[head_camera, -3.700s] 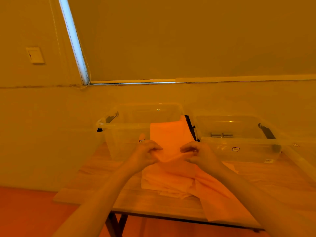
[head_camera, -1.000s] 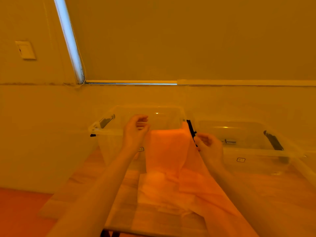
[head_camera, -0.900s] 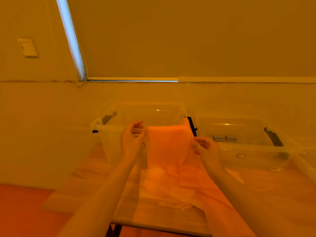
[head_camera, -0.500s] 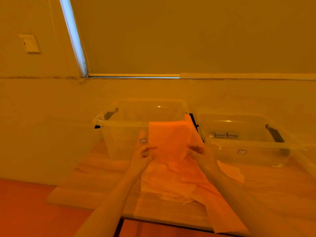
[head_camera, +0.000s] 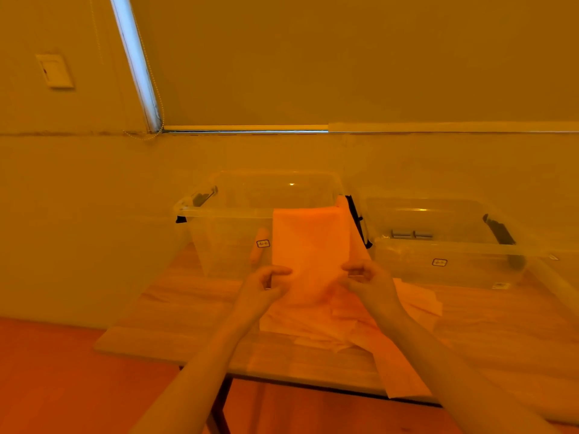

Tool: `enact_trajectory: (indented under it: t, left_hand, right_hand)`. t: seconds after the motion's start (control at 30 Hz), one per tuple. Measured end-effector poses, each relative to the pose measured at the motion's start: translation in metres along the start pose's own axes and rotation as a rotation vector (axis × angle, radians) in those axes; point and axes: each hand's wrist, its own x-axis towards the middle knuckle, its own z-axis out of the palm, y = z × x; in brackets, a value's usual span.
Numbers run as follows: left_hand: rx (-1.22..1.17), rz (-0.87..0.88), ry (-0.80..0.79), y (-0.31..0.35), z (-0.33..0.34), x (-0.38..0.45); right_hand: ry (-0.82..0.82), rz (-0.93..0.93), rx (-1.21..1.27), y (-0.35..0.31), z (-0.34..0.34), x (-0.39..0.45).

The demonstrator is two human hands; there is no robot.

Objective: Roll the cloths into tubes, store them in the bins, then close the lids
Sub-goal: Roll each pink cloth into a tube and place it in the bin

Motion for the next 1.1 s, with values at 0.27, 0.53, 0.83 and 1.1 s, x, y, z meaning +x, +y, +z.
enact_trajectory:
  t: [0.27, 0.53, 0.83, 1.1]
  left_hand:
    - [-0.082, -0.041, 0.029, 0.0, 0.01, -0.034]
    - [-0.228, -0.083, 0.059, -0.018, 0.021, -0.044]
    - [-0.356, -0.19, 0.014, -0.029, 0.025, -0.051]
    - [-0.4, -0.195, -0.042, -0.027, 0.031, -0.062]
  right_hand:
    - [-0.063, 0.061, 0.157, 0.005, -0.016, -0.022]
    - [-0.096, 0.067, 0.079, 0.025, -0.027, -0.031]
    - [-0.041, -0.05, -0.076, 0.028, -0.018, -0.022]
    - [-0.216, 0.096, 0.167, 0.024, -0.008, -0.017]
